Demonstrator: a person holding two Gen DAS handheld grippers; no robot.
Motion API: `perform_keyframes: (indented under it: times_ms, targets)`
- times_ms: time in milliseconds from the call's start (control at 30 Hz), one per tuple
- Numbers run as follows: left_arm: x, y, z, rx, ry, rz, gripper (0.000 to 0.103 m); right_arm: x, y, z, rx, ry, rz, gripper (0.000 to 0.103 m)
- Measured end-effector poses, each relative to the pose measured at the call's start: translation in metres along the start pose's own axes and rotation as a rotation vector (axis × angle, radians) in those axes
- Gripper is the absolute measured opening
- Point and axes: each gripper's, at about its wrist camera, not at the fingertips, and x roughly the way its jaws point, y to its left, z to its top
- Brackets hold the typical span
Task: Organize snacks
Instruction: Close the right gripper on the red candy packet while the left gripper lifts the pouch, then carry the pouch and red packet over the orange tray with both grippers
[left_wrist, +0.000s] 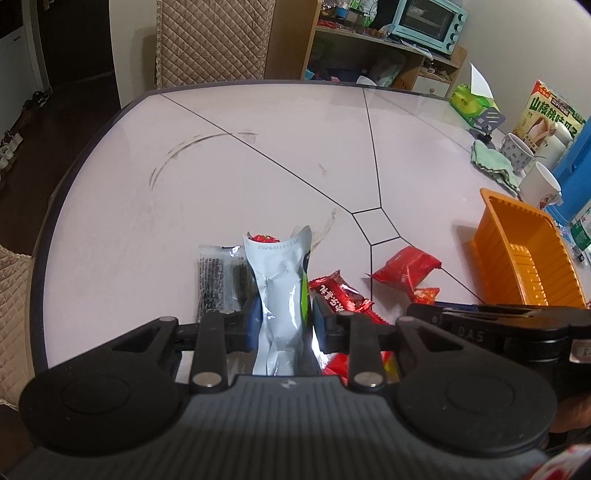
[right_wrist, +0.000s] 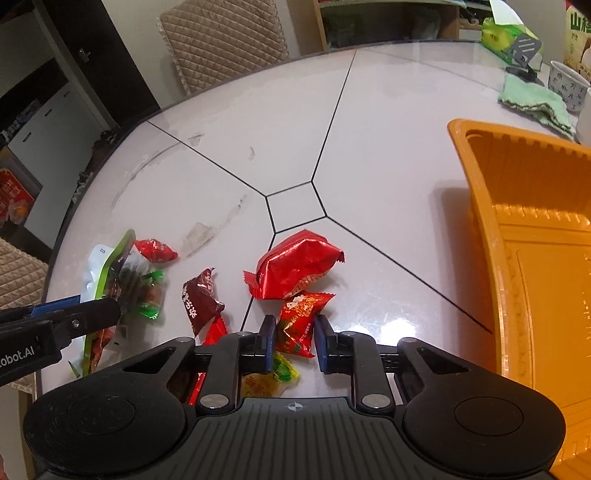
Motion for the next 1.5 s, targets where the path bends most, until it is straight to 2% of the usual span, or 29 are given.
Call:
perform_keyframes:
  times_ms: [500,900,1200,1500]
  targets:
    - [-0.046,-0.024,-0.014,0.033,-0.028,-0.04,0.026,-0.069,-0.001,-0.018,-0.024,-0.07,0.107,0.021]
    - [-0.08,-0.078,-0.041,0.091,-0.025,-0.117,0.026,-0.13,-0.023,-0.056,-0.033,-0.076,0.164,0.021]
    - [-0.088,-0.143,-0.056,0.171,-0.018,-0.21,0.026,-0.174,-0.073,-0.076,0.014,-0.116,0.114,0.021]
    - [-0.071,-0.211,-0.054,0.24,-0.011,-0.276,0.026,-0.201,-0.138,-0.083,0.087,-0.15,0.021,0.021]
